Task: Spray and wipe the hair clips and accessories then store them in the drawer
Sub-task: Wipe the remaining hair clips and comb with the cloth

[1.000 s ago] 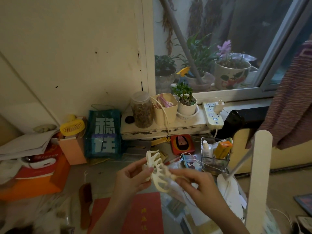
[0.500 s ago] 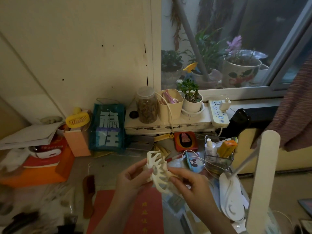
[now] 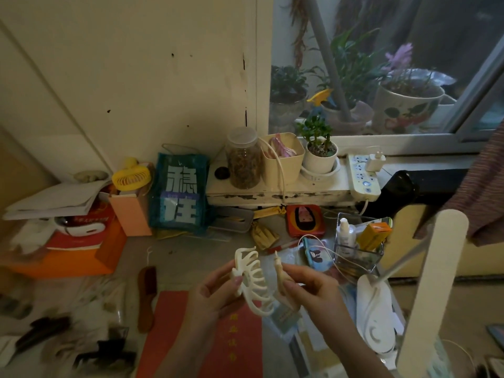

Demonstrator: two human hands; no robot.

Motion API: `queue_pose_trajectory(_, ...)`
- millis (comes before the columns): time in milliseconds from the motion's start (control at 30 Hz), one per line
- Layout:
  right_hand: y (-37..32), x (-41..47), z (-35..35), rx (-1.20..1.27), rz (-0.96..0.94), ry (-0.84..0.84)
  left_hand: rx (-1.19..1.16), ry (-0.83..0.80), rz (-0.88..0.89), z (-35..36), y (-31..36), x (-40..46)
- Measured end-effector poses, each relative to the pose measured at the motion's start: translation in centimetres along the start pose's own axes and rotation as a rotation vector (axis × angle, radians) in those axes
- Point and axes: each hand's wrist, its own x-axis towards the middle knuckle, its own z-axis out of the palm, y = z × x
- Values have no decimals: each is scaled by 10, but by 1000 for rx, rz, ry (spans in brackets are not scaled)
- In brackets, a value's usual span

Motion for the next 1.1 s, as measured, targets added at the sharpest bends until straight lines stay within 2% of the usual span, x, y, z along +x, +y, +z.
queue_pose_trajectory(133, 10, 0, 23, 60, 77, -130, -54, 47, 0, -1, -11, -4)
queue_pose_trajectory(300, 37, 2, 47, -122, 67, -137, -69, 177, 15, -17, -27, -9)
queue_pose_trajectory(467, 65, 7, 84, -170, 73, -172, 43, 373, -20, -59, -48, -4)
queue_pose_trajectory(633, 92, 14, 127, -223, 105, -180, 193, 474, -60, -104, -58, 12)
queue_pose_trajectory(867, 128, 45, 199, -228, 214, -106, 287, 433, -163, -171, -52, 62)
queue_pose_trajectory(1100, 161, 64, 277, -202, 389, 116, 452, 275, -318, -247, -57, 128)
